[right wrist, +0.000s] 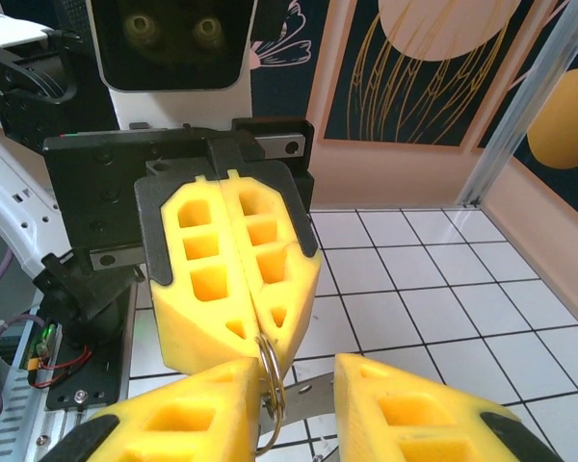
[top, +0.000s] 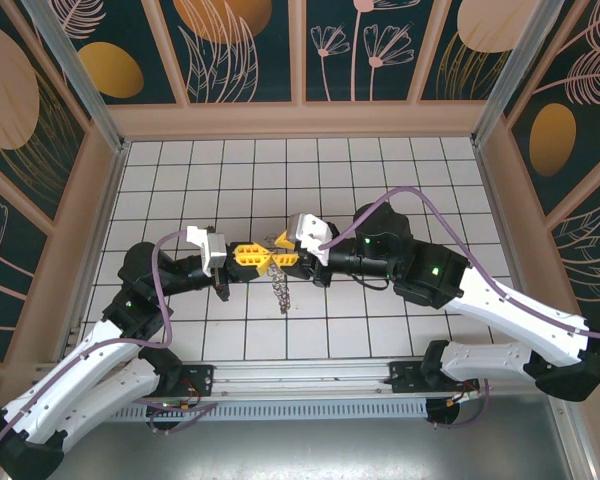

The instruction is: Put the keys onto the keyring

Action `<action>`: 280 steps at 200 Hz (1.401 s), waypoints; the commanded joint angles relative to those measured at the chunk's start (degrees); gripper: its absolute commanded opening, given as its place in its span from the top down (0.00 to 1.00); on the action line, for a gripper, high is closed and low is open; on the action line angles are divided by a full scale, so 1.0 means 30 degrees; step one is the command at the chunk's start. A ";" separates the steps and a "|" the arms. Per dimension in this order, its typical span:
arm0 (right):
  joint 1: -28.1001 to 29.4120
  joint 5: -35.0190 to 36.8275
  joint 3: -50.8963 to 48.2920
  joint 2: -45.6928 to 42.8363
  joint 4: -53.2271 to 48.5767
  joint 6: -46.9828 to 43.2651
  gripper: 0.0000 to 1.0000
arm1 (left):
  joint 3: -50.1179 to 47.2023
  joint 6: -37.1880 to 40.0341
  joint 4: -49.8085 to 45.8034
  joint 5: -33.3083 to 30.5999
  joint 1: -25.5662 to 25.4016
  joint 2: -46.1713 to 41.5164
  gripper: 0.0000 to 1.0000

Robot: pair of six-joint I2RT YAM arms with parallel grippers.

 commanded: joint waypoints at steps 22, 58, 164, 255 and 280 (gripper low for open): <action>0.0009 0.0699 -0.0152 -0.0430 -0.0109 0.0327 0.74 | 0.0625 0.0726 0.0071 -0.0172 -0.0093 -0.0272 1.00; 0.0011 0.1292 -0.0251 -0.0543 -0.0082 0.0464 0.75 | 0.0756 0.0892 -0.0300 -0.0334 -0.0085 -0.0504 1.00; 0.0000 -0.0766 -0.0341 0.0124 -0.0521 0.0450 0.74 | 0.0932 0.1043 -0.0540 -0.0315 -0.0075 -0.0460 1.00; -0.0175 -0.0849 -0.0413 0.0450 -0.0635 0.0367 0.81 | 0.1036 0.0586 0.0190 0.0702 -0.0078 -0.0555 1.00; -0.0334 -0.0732 -0.0381 0.0388 -0.0606 0.0356 0.90 | 0.0947 0.0330 0.0493 0.0906 -0.0083 -0.0697 1.00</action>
